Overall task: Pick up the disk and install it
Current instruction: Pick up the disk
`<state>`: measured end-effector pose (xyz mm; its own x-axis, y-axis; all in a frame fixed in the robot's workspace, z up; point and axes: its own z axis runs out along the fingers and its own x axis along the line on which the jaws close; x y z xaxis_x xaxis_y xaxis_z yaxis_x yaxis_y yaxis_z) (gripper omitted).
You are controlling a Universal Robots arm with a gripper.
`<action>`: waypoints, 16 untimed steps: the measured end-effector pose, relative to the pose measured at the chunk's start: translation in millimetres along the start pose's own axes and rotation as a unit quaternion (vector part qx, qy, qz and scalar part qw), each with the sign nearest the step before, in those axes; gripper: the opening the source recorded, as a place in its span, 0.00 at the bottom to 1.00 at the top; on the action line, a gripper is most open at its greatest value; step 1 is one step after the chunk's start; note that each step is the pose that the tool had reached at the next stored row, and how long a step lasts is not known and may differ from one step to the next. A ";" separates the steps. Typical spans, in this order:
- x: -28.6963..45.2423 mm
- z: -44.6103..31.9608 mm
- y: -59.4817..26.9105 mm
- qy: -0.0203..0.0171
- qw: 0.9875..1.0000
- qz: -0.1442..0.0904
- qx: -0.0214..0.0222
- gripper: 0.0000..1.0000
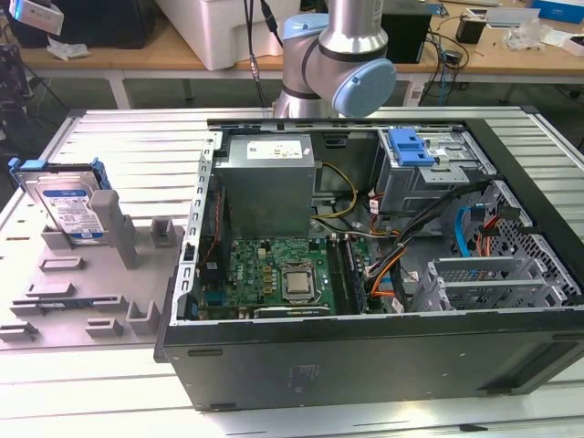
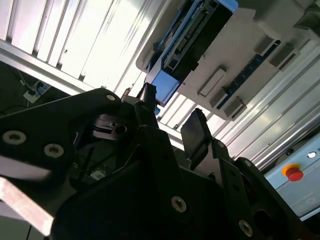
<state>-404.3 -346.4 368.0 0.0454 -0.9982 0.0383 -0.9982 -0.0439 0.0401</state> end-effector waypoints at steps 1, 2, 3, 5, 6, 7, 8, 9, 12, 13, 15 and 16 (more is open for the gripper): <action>0.0 0.1 0.0 0.000 1.000 0.000 0.000 0.48; 0.0 0.2 0.0 0.000 1.000 0.000 0.000 0.48; 0.0 0.3 -0.1 0.000 1.000 0.000 0.000 0.48; -0.1 0.6 -0.5 0.000 1.000 0.003 0.000 0.48; -0.1 0.7 -0.6 0.000 1.000 0.004 0.000 0.48; 0.0 0.8 -0.9 0.000 1.000 0.007 0.000 0.48; 0.0 1.2 -1.2 0.000 1.000 0.010 0.000 0.48; 0.0 1.5 -1.3 -0.001 1.000 0.012 0.000 0.48; -0.1 2.5 -1.6 -0.001 1.000 0.023 -0.001 0.48; -0.1 3.0 -1.6 -0.001 1.000 0.026 -0.001 0.48; -0.1 4.2 -1.6 -0.001 0.999 0.032 -0.001 0.48; -0.2 4.9 -1.7 -0.001 0.999 0.035 -0.001 0.48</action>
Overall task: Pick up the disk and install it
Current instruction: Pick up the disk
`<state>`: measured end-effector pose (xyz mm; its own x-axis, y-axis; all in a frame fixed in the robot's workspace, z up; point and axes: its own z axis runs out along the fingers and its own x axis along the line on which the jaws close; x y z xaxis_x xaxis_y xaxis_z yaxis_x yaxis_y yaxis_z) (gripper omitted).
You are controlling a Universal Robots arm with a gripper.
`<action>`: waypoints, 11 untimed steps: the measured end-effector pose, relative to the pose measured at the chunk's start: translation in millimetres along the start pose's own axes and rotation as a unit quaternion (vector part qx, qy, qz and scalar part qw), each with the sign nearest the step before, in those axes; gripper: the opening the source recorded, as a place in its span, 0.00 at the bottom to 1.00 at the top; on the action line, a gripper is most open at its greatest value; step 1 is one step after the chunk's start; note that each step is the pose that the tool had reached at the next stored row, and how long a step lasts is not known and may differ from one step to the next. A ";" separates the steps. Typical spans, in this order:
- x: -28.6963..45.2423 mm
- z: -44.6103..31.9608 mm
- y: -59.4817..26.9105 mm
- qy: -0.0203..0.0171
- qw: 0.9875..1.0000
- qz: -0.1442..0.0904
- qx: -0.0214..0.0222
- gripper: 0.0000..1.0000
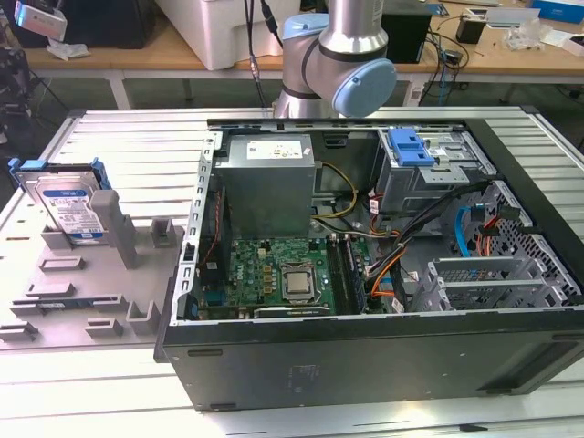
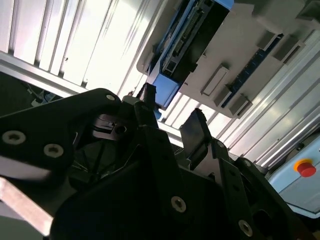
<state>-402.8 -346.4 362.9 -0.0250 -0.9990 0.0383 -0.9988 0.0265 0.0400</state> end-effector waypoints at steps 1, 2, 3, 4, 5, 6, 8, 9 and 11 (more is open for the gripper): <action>-0.2 0.7 -0.1 0.000 1.000 0.002 0.000 0.48; -0.9 1.4 -0.1 0.000 1.000 0.004 0.000 0.48; -1.8 1.8 0.0 0.000 1.000 0.005 0.000 0.48; -3.8 2.5 0.0 0.000 1.000 0.006 0.000 0.48; -5.0 3.2 0.0 0.000 1.000 0.007 0.000 0.48; -5.1 3.7 0.0 0.000 1.000 0.007 0.000 0.48; -5.1 5.0 0.0 0.000 1.000 0.008 0.000 0.48; -5.1 5.9 0.2 0.000 1.000 0.008 0.000 0.48; -5.0 7.1 0.4 0.000 1.000 0.008 0.000 0.48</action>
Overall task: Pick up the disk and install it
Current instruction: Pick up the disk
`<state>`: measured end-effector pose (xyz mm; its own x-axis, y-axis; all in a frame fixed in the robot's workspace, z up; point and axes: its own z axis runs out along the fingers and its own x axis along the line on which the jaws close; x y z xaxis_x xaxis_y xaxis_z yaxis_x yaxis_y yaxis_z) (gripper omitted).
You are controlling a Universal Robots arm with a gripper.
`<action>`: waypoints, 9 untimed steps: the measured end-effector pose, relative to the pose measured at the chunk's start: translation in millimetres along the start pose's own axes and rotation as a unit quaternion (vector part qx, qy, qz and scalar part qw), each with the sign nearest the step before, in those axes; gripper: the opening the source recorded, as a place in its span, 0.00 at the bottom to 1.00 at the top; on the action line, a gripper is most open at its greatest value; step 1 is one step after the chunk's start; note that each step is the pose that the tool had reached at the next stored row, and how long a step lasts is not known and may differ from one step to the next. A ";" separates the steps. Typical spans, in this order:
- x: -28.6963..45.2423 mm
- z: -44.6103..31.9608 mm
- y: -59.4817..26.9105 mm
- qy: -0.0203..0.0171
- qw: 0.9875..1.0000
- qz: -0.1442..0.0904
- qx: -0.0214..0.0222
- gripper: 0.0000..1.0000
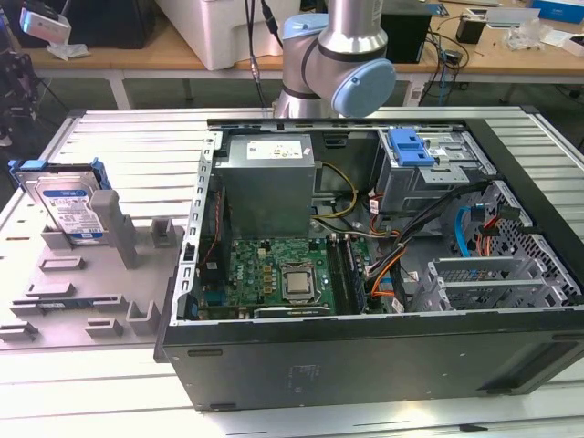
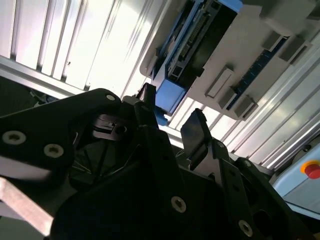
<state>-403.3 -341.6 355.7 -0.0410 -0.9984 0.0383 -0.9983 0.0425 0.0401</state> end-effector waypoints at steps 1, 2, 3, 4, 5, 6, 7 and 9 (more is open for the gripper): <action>0.3 0.6 0.0 0.000 1.000 0.000 0.000 0.48; 0.7 1.1 0.0 0.000 1.000 0.000 0.000 0.48; 1.3 1.7 0.0 0.000 1.000 0.000 0.000 0.48; 1.9 2.2 0.0 0.000 1.000 0.000 0.000 0.48; 2.4 2.6 0.1 0.000 1.000 0.000 0.000 0.48; 2.9 3.0 0.1 0.000 1.000 0.000 0.000 0.48; 2.9 3.4 0.2 0.000 1.000 0.000 0.000 0.48; 2.9 5.0 0.1 0.000 1.000 0.000 0.000 0.48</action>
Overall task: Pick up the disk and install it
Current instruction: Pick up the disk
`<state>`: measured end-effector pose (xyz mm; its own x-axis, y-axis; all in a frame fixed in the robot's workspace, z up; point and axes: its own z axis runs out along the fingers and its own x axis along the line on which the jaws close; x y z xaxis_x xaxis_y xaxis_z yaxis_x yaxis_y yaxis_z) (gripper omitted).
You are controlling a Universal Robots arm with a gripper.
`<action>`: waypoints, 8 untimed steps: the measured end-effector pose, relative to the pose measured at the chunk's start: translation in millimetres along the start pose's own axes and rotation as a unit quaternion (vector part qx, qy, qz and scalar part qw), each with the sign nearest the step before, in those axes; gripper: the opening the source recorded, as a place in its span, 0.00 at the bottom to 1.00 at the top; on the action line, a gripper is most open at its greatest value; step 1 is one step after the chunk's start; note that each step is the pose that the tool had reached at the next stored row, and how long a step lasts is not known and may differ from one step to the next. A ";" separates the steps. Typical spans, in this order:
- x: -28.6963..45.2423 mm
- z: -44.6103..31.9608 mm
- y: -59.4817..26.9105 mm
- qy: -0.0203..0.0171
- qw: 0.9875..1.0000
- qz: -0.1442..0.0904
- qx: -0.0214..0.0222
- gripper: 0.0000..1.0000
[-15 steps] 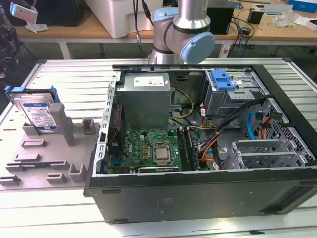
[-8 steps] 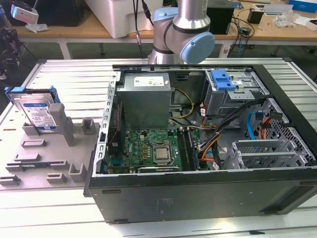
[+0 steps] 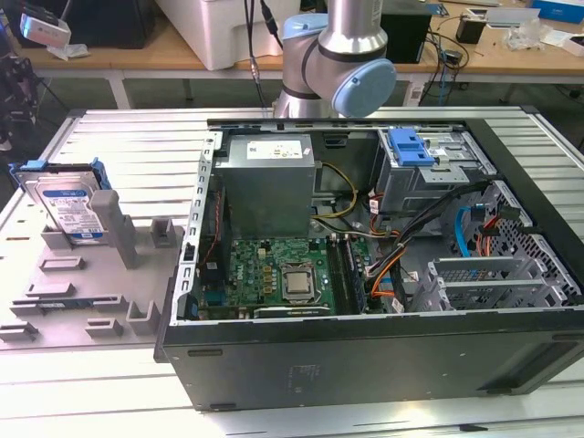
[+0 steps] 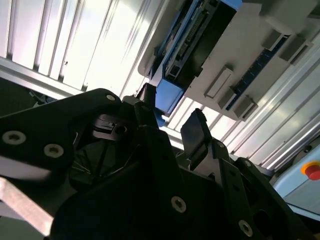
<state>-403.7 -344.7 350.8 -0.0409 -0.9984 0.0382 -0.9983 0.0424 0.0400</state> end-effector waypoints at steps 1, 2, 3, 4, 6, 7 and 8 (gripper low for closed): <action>0.0 0.7 0.0 0.000 1.000 0.000 0.000 0.48; -0.1 1.9 -0.1 0.000 1.000 0.000 0.000 0.48; -0.1 3.0 -0.1 0.000 1.000 0.000 0.000 0.48; -0.1 3.8 -0.2 0.000 1.000 0.000 0.000 0.48; -0.2 6.4 -0.3 0.000 1.000 0.000 0.000 0.48; -0.3 7.3 -0.3 0.000 1.000 0.000 0.000 0.48; -0.3 9.0 -0.4 0.000 1.000 0.000 0.000 0.48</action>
<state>-403.7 -344.7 341.9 -0.0412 -0.9984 0.0382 -0.9983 0.0427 0.0399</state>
